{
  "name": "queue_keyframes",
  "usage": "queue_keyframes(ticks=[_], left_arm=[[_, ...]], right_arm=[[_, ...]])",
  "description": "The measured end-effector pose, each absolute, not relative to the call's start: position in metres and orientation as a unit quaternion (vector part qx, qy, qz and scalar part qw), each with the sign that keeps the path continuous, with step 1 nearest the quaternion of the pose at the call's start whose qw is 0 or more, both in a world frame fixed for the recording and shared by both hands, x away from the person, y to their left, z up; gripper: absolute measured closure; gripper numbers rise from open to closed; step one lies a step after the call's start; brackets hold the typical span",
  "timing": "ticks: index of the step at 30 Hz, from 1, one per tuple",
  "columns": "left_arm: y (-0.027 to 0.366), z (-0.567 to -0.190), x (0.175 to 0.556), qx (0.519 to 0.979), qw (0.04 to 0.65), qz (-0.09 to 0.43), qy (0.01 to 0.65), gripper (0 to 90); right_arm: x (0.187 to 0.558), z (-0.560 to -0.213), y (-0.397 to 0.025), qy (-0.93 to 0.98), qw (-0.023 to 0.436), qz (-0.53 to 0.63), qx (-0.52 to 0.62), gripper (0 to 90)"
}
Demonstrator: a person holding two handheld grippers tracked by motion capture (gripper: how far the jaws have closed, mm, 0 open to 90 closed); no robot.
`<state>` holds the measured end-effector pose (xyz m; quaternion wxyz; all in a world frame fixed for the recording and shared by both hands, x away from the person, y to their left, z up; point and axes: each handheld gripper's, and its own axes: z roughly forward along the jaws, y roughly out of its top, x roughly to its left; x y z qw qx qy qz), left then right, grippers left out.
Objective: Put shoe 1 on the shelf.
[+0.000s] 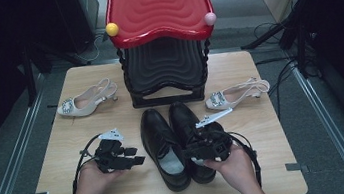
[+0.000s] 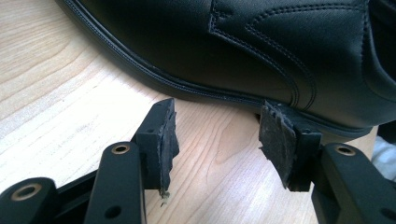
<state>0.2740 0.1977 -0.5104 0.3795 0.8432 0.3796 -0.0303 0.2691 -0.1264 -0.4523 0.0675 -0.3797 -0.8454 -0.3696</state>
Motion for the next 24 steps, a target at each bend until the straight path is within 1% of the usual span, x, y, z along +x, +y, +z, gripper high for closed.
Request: queue_keyframes(ticks=[6, 8, 9, 10, 12, 15, 19, 24], left_arm=[[0.199, -0.508, 0.277, 0.844, 0.379, -0.022, 0.378, 46.4], [0.200, -0.506, 0.278, 0.846, 0.378, -0.018, 0.377, 46.4], [0.200, -0.506, 0.279, 0.845, 0.378, -0.016, 0.377, 46.4], [0.200, -0.506, 0.279, 0.845, 0.379, -0.016, 0.377, 46.4], [0.201, -0.505, 0.282, 0.844, 0.380, -0.015, 0.378, 46.4], [0.201, -0.504, 0.284, 0.842, 0.385, -0.016, 0.378, 46.4], [0.200, -0.505, 0.286, 0.845, 0.379, -0.013, 0.378, 46.4], [0.200, -0.504, 0.288, 0.845, 0.380, -0.013, 0.376, 46.4]], right_arm=[[0.268, -0.453, -0.123, -0.845, 0.076, -0.353, -0.395, 64.5], [0.267, -0.453, -0.123, -0.849, 0.071, -0.340, -0.397, 62.3], [0.265, -0.453, -0.124, -0.853, 0.060, -0.325, -0.405, 62.1], [0.265, -0.453, -0.124, -0.853, 0.060, -0.325, -0.405, 62.1], [0.266, -0.457, -0.122, -0.851, 0.068, -0.318, -0.413, 60.8], [0.269, -0.458, -0.121, -0.850, 0.067, -0.315, -0.418, 60.7], [0.276, -0.461, -0.120, -0.843, 0.068, -0.307, -0.436, 58.3], [0.275, -0.457, -0.120, -0.840, 0.076, -0.311, -0.439, 58.0]])
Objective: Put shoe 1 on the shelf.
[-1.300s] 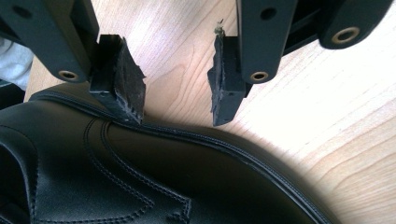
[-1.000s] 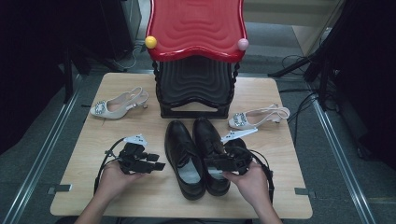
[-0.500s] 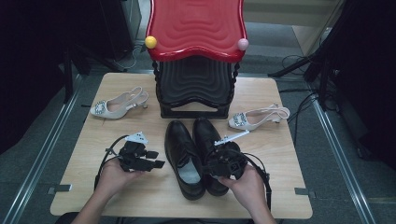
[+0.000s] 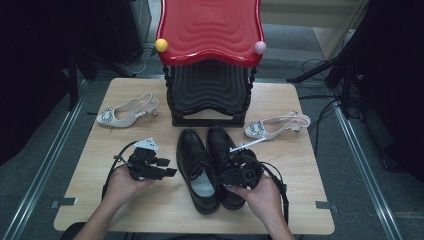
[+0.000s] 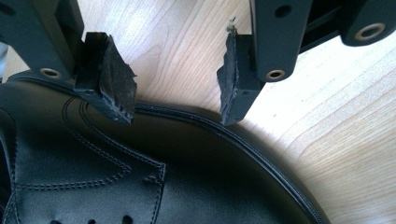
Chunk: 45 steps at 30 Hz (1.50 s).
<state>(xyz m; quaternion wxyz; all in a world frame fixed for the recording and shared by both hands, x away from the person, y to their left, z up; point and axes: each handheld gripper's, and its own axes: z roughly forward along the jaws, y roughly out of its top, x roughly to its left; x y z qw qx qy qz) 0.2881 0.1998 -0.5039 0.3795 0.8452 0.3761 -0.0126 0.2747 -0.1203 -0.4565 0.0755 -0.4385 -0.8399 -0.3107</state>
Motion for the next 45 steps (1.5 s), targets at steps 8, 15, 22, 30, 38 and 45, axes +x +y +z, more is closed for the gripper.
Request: queue_keyframes(ticks=[8, 15, 22, 30, 38, 45], left_arm=[[0.200, -0.503, 0.288, 0.846, 0.380, -0.011, 0.375, 46.4], [0.200, -0.503, 0.288, 0.846, 0.380, -0.011, 0.375, 46.4], [0.201, -0.503, 0.288, 0.845, 0.380, -0.010, 0.376, 46.4], [0.202, -0.502, 0.288, 0.842, 0.383, -0.007, 0.379, 46.4], [0.204, -0.501, 0.288, 0.840, 0.385, -0.003, 0.382, 46.5], [0.210, -0.501, 0.290, 0.836, 0.387, -0.001, 0.389, 46.4]], right_arm=[[0.276, -0.449, -0.116, -0.843, 0.076, -0.301, -0.439, 56.3], [0.283, -0.458, -0.100, -0.853, 0.085, -0.275, -0.434, 55.3], [0.291, -0.473, -0.086, -0.860, 0.065, -0.248, -0.442, 58.0], [0.285, -0.477, -0.076, -0.863, 0.016, -0.229, -0.451, 64.4], [0.288, -0.480, -0.084, -0.869, 0.016, -0.238, -0.434, 76.4], [0.291, -0.480, -0.090, -0.869, 0.036, -0.248, -0.426, 80.0]])
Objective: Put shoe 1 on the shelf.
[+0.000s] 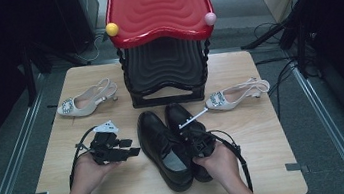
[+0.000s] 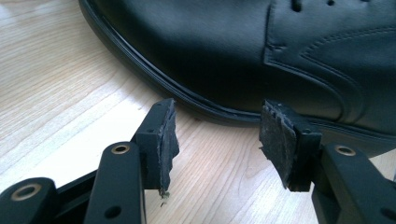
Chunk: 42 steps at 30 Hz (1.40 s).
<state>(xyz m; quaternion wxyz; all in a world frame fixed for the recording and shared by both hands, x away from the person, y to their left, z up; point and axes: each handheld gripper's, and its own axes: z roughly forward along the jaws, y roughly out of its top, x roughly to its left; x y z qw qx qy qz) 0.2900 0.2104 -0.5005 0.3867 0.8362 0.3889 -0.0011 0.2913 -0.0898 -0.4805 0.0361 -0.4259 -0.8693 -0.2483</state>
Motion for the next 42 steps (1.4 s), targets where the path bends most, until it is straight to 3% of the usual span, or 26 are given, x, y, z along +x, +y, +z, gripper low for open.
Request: queue_keyframes(ticks=[17, 30, 42], left_arm=[[0.219, -0.500, 0.290, 0.833, 0.386, 0.007, 0.397, 46.5], [0.218, -0.501, 0.290, 0.832, 0.386, 0.010, 0.398, 46.6], [0.217, -0.503, 0.291, 0.834, 0.385, 0.006, 0.395, 46.6]], right_arm=[[0.301, -0.451, -0.133, -0.845, 0.117, -0.296, -0.429, 82.7], [0.303, -0.393, -0.153, -0.819, 0.102, -0.367, -0.430, 82.5], [0.343, -0.359, -0.147, -0.768, 0.057, -0.425, -0.475, 82.4]])
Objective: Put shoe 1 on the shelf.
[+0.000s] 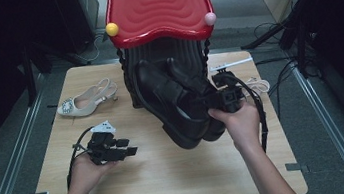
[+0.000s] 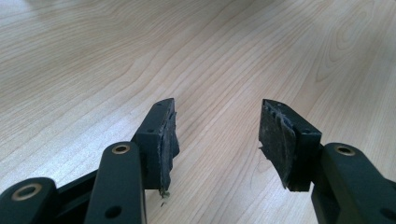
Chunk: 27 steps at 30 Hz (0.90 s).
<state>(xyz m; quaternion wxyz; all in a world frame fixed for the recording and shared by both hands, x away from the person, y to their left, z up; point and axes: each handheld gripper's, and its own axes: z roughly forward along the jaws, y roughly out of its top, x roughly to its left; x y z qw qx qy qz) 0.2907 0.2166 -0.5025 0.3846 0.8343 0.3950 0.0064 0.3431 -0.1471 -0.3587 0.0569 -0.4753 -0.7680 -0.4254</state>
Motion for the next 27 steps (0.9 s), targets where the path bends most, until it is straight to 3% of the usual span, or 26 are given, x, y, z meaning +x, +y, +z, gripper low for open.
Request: queue_keyframes(ticks=[13, 20, 27], left_arm=[[0.216, -0.503, 0.291, 0.836, 0.384, 0.004, 0.392, 46.7], [0.215, -0.503, 0.291, 0.837, 0.384, 0.004, 0.390, 46.7], [0.214, -0.503, 0.291, 0.838, 0.384, 0.003, 0.387, 46.7]], right_arm=[[0.397, -0.363, -0.113, -0.689, -0.033, -0.474, -0.546, 82.3], [0.414, -0.374, -0.100, -0.658, -0.038, -0.486, -0.574, 82.2], [0.419, -0.375, -0.081, -0.639, -0.070, -0.488, -0.590, 81.8]])
